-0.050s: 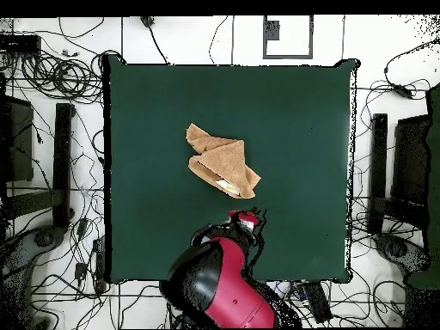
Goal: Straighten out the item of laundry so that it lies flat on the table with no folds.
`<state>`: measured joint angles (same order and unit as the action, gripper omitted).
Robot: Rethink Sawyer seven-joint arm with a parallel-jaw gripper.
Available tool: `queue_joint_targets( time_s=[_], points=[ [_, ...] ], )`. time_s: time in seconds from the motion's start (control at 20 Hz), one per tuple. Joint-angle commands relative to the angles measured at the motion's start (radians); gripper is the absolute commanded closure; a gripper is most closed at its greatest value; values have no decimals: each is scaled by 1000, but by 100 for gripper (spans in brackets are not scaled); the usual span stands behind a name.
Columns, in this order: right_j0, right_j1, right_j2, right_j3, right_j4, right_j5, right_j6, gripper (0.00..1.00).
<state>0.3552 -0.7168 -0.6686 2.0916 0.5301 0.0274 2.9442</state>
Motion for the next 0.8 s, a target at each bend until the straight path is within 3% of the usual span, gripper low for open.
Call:
queue_joint_targets(
  time_s=[0.05, 0.3, 0.4, 0.55, 0.6, 0.75, 0.8],
  points=[
    [36, 31, 76, 47, 27, -10, 159, 0],
    [-35, -83, 165, 95, -1, 19, 131, 0],
    [-147, -179, 316, 161, 4, 53, 100, 0],
    [-361, -323, 647, 317, 132, 51, 79, 0],
    [-399, -334, 702, 335, 123, 27, 101, 0],
    [-611, -327, 977, 413, 5, -124, 244, 0],
    [-630, -316, 995, 415, -29, -141, 271, 0]
  ],
)
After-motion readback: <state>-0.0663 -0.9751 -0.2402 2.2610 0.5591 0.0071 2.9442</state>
